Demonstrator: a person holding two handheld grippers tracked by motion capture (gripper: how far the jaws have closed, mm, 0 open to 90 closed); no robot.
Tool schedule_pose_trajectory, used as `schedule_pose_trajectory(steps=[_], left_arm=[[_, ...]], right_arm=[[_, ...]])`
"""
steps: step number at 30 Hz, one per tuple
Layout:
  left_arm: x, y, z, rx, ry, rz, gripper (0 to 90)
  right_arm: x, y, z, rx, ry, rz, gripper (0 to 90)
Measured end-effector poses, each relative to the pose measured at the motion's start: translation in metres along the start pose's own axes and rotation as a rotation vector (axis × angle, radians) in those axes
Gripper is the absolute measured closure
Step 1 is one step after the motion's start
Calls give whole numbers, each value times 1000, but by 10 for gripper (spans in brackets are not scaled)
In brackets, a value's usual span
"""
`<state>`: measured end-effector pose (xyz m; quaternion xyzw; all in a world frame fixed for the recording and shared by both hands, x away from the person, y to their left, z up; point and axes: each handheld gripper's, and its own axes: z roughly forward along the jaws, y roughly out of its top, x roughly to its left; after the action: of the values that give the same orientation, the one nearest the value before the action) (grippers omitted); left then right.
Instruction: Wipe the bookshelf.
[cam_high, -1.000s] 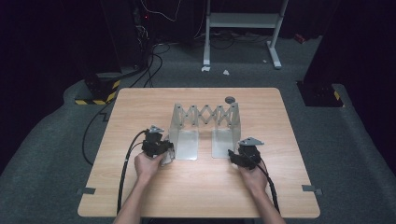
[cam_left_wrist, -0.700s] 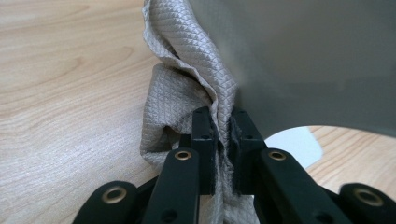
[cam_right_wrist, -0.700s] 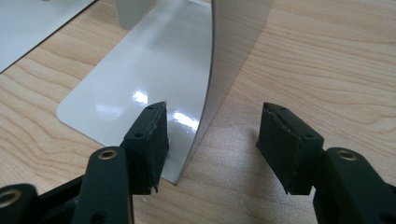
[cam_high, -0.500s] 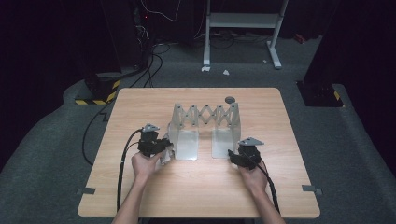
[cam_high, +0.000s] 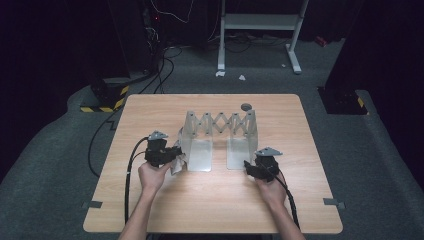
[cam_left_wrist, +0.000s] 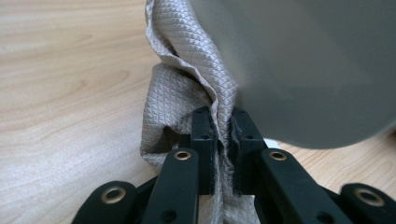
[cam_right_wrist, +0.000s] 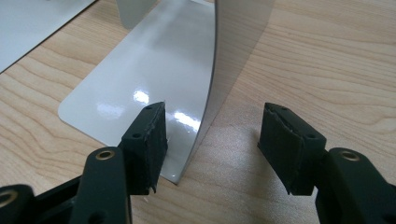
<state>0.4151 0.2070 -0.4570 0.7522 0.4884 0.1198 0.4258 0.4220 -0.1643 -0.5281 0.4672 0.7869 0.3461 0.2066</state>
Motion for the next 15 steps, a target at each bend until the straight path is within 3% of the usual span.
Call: schedule_pose_trajectory(steps=[15], left_arm=[[-9, 9, -18, -23, -5, 29, 818]], right_arm=[[0, 0, 0, 0, 0, 0, 411]])
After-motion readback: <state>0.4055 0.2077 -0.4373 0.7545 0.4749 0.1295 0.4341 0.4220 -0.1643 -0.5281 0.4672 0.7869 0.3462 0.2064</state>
